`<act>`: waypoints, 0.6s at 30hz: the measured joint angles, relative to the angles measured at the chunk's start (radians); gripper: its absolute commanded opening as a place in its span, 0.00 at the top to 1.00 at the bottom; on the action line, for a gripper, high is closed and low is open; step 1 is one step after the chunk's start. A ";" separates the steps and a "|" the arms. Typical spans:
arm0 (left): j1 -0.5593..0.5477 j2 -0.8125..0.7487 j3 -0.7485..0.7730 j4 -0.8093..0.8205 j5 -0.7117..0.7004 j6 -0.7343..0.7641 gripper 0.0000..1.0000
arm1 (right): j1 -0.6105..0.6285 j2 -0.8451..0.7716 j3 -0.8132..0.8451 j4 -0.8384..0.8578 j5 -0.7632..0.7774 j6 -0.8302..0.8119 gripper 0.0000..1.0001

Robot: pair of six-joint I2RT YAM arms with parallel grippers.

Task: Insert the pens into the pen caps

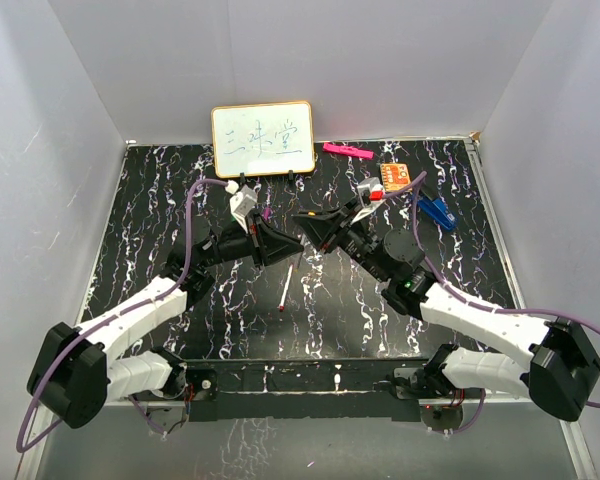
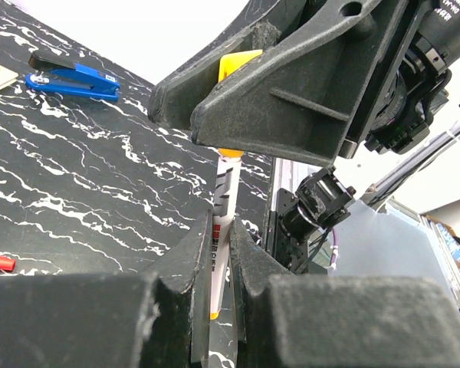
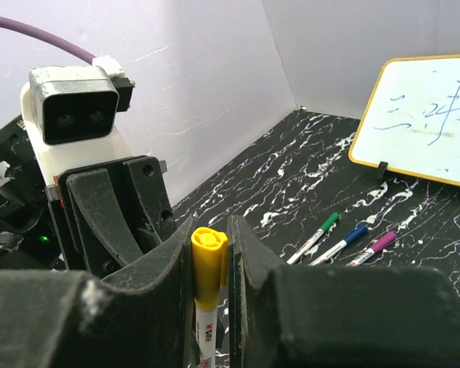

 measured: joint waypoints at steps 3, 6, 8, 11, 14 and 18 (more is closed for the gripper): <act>0.000 0.010 0.000 0.034 -0.010 -0.033 1.00 | -0.004 0.003 0.002 0.015 -0.011 0.001 1.00; 0.000 0.016 0.000 0.049 -0.023 -0.058 1.00 | -0.009 0.017 0.012 0.018 -0.014 0.001 1.00; 0.001 0.016 0.000 0.057 -0.030 -0.069 1.00 | -0.010 0.030 0.021 0.022 -0.018 0.002 1.00; 0.001 0.020 0.000 0.058 -0.037 -0.083 1.00 | -0.011 0.054 0.030 0.035 -0.024 0.007 1.00; 0.001 0.040 0.007 0.055 -0.038 -0.095 1.00 | -0.016 0.085 0.035 0.044 -0.024 0.014 1.00; 0.001 0.059 0.011 0.041 -0.040 -0.103 1.00 | -0.019 0.103 0.033 0.043 -0.016 0.024 1.00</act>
